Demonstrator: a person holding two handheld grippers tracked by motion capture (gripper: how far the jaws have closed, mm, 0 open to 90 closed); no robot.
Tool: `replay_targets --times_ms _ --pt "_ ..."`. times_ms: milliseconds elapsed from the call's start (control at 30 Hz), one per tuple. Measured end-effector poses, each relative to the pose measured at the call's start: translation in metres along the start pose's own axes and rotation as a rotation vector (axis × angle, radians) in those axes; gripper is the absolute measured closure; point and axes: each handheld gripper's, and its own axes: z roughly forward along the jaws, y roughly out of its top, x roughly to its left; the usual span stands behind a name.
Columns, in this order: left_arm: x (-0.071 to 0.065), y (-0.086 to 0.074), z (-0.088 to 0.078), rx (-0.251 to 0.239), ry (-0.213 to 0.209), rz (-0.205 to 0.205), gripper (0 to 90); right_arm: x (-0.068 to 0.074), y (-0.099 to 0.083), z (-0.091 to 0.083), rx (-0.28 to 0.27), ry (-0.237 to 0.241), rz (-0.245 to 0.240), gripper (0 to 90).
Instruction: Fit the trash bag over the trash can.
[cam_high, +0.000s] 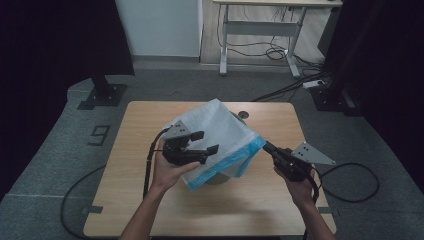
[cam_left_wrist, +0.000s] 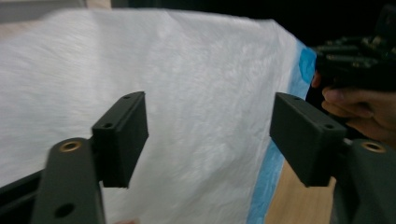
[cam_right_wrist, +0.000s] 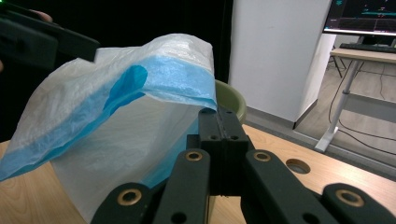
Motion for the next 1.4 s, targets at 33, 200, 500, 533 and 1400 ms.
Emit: replay_targets --times_ms 33,200,500,533,1400 --pt "-0.002 -0.001 0.006 0.016 -0.01 0.004 24.1 0.0 0.0 0.0 0.002 0.001 0.002 88.8" --pt "-0.007 -0.004 0.023 0.06 -0.017 0.015 22.3 0.002 -0.001 0.0 -0.003 0.011 0.009 88.8" --pt "-0.015 -0.008 0.04 0.125 -0.029 0.031 43.2 0.004 0.001 -0.004 -0.014 0.024 0.011 88.9" --pt "-0.016 -0.008 0.041 0.129 -0.03 0.033 45.6 0.004 0.002 -0.004 -0.015 0.024 0.01 88.8" --pt "-0.009 -0.007 0.034 0.098 -0.178 -0.036 89.6 -0.002 0.001 -0.005 -0.007 0.026 0.034 88.7"
